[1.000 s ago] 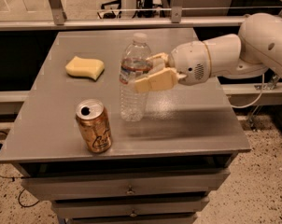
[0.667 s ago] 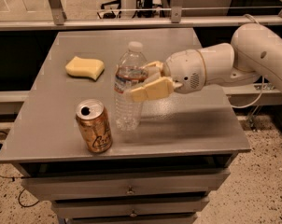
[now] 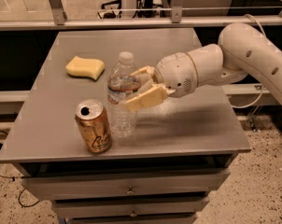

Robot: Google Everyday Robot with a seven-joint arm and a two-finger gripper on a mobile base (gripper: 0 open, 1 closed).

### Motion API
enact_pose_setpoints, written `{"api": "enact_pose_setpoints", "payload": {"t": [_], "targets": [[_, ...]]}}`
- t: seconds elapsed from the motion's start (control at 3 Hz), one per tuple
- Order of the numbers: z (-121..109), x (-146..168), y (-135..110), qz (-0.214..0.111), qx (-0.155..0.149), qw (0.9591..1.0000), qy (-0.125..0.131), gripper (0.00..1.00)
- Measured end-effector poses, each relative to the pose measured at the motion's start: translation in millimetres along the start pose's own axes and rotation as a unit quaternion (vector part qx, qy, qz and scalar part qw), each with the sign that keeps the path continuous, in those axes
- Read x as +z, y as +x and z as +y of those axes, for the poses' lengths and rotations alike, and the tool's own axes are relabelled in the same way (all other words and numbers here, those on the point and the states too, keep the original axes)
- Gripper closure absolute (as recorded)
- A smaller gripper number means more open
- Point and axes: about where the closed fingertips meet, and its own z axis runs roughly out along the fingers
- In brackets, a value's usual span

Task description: Move water bottle near orange can

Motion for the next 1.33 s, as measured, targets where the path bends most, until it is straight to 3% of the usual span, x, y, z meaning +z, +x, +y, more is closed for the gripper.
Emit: {"api": "enact_pose_setpoints", "payload": {"t": [0.67, 1.33], "targets": [[3.0, 7.5, -0.6, 0.007, -0.030, 0.9990, -0.033, 0.05], [3.6, 8.7, -1.1, 0.009, -0.038, 0.9983, -0.043, 0.00]]}}
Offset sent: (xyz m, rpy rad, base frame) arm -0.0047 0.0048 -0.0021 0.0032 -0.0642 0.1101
